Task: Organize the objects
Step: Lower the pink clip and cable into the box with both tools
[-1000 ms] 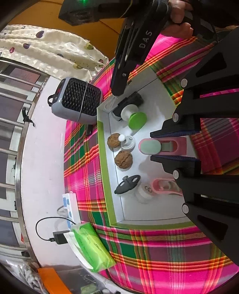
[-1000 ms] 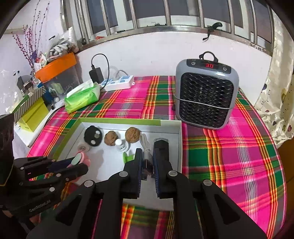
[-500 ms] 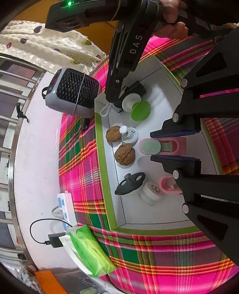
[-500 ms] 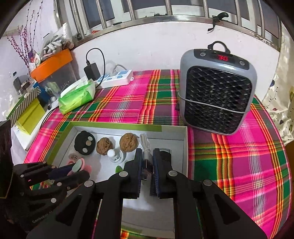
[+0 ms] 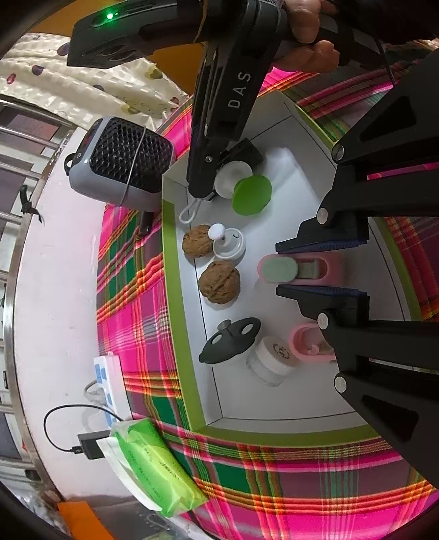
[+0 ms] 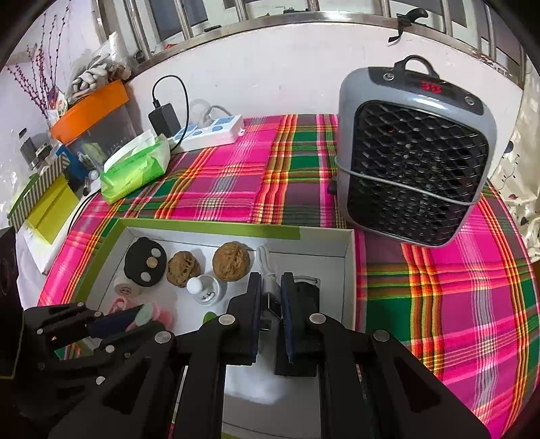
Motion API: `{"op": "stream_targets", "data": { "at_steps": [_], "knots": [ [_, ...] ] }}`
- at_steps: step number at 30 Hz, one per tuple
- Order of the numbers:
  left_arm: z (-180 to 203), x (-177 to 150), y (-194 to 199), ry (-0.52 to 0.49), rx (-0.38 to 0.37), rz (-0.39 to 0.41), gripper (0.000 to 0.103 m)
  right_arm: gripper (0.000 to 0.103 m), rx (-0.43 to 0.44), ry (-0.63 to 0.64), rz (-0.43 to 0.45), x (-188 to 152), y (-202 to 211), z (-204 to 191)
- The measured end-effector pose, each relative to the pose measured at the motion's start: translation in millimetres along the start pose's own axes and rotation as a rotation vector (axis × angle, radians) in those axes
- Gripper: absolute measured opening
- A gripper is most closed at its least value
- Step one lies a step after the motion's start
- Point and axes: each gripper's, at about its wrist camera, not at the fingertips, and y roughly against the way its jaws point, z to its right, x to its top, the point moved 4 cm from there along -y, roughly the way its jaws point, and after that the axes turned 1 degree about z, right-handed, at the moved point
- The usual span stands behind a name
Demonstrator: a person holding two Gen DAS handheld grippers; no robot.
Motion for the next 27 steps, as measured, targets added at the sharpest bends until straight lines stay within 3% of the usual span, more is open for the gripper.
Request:
{"op": "stream_targets", "data": {
  "at_steps": [16, 27],
  "knots": [
    [0.2, 0.5, -1.0, -0.002, 0.002, -0.003, 0.017, 0.012, -0.003, 0.015, -0.012, 0.7, -3.5, -4.2],
    [1.9, 0.1, -1.7, -0.006, -0.006, -0.005, 0.023, 0.013, 0.000, 0.020, -0.019, 0.7, -5.3, -5.0]
  ]
}}
